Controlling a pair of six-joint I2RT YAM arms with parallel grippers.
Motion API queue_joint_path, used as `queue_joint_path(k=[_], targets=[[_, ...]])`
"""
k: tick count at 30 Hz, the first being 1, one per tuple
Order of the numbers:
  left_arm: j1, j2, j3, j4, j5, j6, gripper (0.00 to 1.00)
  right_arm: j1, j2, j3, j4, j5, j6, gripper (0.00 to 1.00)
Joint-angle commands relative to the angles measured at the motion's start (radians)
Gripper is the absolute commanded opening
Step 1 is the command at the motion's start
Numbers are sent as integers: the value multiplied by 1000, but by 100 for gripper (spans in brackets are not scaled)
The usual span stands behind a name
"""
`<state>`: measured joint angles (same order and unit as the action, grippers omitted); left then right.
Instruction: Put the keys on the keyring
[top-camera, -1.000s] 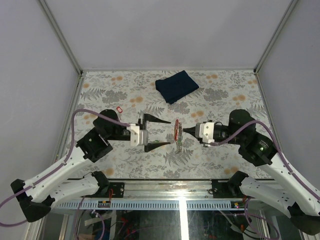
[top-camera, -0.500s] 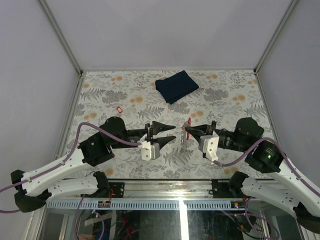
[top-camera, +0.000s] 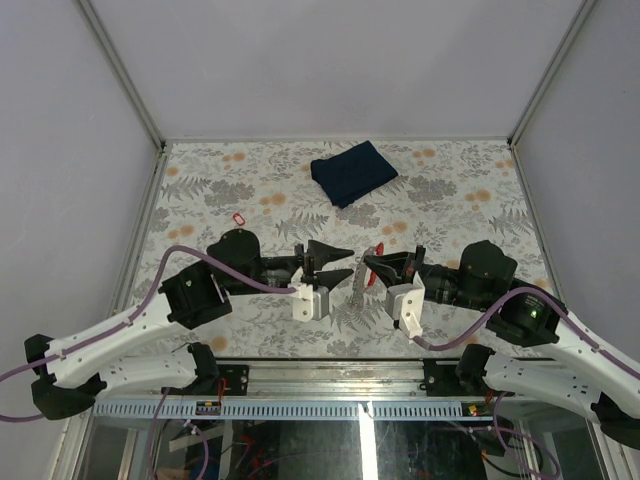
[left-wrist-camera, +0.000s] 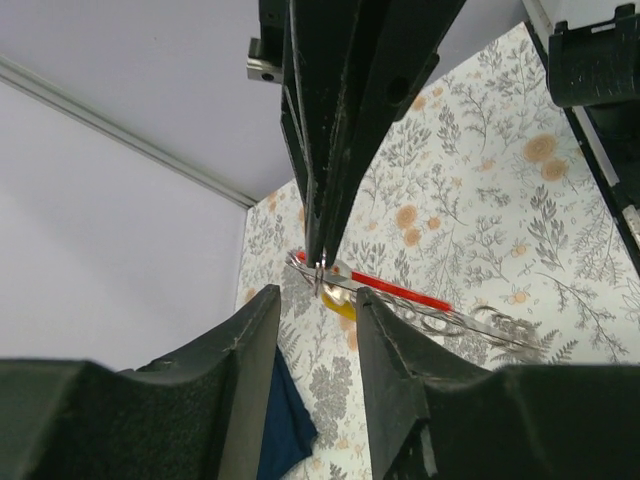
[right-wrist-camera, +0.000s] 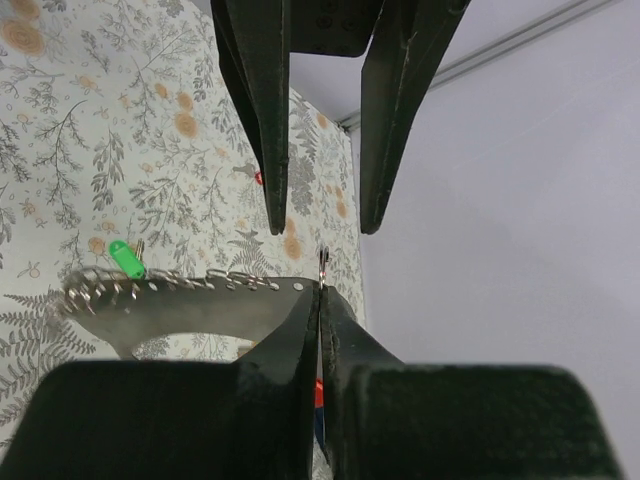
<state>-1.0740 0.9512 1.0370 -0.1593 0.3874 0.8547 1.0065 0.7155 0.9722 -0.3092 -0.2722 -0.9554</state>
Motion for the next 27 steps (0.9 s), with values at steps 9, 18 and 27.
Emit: queue_joint_path(k=[9, 18, 27], targets=[[-17, 33, 66, -25, -52, 62, 28, 17, -9, 27, 84, 11, -73, 0], [-25, 46, 77, -44, -74, 86, 20, 21, -10, 24, 88, -2, -80, 0], [-43, 55, 93, -74, -104, 104, 18, 26, -17, 16, 84, -12, -87, 0]])
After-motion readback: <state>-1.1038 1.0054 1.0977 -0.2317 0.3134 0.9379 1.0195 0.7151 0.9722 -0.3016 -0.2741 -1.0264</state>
